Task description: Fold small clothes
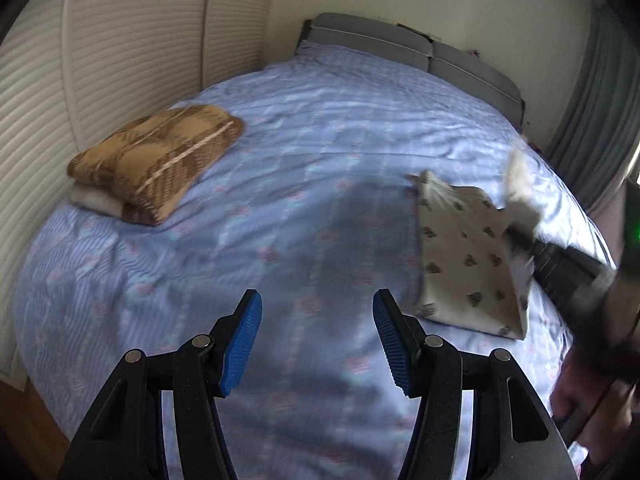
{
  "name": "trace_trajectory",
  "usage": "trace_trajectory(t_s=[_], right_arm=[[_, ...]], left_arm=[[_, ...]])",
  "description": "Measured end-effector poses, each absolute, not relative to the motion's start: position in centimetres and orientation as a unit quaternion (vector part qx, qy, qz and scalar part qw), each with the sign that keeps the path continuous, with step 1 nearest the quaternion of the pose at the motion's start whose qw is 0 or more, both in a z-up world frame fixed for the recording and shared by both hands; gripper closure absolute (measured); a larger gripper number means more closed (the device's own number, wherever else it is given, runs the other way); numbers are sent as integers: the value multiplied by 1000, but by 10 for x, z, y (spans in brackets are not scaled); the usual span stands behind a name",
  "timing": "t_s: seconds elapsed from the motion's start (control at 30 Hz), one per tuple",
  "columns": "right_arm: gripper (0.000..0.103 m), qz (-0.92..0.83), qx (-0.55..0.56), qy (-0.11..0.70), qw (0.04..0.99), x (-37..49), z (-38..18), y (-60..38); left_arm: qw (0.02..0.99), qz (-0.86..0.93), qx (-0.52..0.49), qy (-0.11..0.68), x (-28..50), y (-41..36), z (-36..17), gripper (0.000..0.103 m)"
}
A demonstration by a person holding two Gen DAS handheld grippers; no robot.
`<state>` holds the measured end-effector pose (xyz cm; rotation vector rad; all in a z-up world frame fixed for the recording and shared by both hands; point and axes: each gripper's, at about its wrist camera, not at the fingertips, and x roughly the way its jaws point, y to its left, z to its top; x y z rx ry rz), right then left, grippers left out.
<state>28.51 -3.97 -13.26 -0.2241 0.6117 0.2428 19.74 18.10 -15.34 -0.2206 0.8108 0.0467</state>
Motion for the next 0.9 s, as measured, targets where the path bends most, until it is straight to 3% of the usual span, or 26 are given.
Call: trace_trajectory(t_s=[0.2,0.3,0.33,0.57,0.9], right_arm=[[97,160,-231,381,881,271,-213,26],[94,144,-249,380,879,265,-226,32],[88,144,-248,378,880,264,-225,32],[53,160,-165,364,903,248,-202,3],[51,76,-23,323,943,249,-176,-84]], left_arm=[[907,25,-111,406,193,205,-170,46],[905,23,-112,410,192,209,-175,46],[904,23,-114,411,193,210,-177,46],[903,3,-109,415,203,193,-176,46],[905,-83,-84,409,280,118,-157,50]])
